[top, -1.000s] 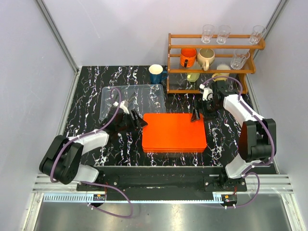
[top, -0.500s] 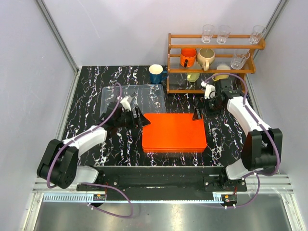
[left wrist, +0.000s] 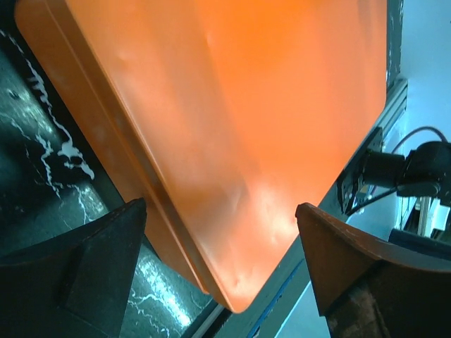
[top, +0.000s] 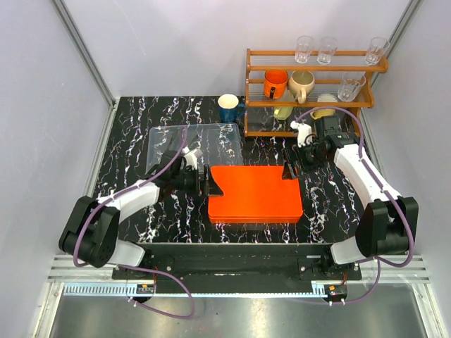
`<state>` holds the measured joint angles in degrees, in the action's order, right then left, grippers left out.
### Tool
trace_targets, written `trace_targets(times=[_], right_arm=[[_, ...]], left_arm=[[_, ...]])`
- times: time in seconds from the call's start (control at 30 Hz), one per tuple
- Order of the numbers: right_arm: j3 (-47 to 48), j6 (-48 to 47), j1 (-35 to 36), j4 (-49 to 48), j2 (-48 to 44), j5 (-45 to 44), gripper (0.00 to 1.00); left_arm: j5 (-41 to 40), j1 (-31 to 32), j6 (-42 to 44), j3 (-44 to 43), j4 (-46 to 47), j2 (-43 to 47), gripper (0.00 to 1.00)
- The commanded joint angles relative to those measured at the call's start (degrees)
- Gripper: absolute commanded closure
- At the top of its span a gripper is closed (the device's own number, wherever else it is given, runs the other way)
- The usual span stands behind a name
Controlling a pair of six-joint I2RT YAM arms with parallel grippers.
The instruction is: Pack the cookies
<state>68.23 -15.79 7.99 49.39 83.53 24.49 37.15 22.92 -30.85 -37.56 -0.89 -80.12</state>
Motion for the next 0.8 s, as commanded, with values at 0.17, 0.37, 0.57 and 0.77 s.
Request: trace_targets(times=[0.17, 0.37, 0.57, 0.77], right_arm=[[-2.7, -1.8, 2.9, -2.5, 0.4, -3.7, 0.01], [-3.5, -0.9, 4.1, -3.9, 0.9, -6.0, 0.01], [-5.0, -1.2, 4.7, -4.8, 0.8, -8.0, 0.01], [-6.3, -1.0, 4.7, -5.6, 0.4, -8.1, 0.01]], left_arm=[[3.7, 0.1, 9.0, 1.0, -10.1, 5.5, 0.09], [2.3, 0.2, 9.5, 2.6, -9.6, 5.1, 0.12], [1.6, 0.1, 9.2, 2.8, -7.9, 0.0, 0.18], [1.9, 0.1, 8.1, 3.3, -5.2, -2.0, 0.30]])
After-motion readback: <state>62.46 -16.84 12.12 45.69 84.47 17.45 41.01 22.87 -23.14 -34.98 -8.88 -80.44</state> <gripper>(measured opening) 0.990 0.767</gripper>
